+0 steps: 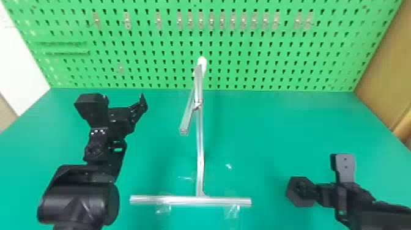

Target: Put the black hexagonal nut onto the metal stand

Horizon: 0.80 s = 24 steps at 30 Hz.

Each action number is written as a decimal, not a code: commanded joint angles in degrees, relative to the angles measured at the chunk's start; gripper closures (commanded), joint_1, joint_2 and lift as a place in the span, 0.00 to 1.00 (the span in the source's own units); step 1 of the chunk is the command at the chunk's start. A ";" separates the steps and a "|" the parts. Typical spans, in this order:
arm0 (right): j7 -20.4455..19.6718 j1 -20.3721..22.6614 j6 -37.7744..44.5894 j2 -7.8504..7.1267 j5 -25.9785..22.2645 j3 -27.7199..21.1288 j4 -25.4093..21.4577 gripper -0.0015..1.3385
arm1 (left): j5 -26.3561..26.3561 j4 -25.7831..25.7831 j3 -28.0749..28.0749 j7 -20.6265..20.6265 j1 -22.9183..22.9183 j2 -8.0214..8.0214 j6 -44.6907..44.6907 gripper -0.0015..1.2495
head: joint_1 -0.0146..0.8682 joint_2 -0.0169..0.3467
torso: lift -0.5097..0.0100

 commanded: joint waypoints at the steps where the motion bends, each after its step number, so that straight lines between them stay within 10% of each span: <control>1: 0.17 0.08 0.00 0.00 0.02 0.00 0.14 0.21 | 0.00 0.00 0.00 0.00 -0.05 0.06 0.00 0.13 | 0.80 0.27 | 0.98; 13: 0.17 -0.27 1.76 0.09 0.72 0.26 0.23 0.70 | 0.00 0.00 0.00 0.00 0.04 0.06 0.00 0.13 | 0.80 0.27 | 0.98; 24: 0.26 -0.79 5.63 -0.09 2.30 1.41 -2.06 0.76 | 0.00 0.00 0.09 0.00 -0.05 0.06 0.00 0.13 | 0.80 0.27 | 0.98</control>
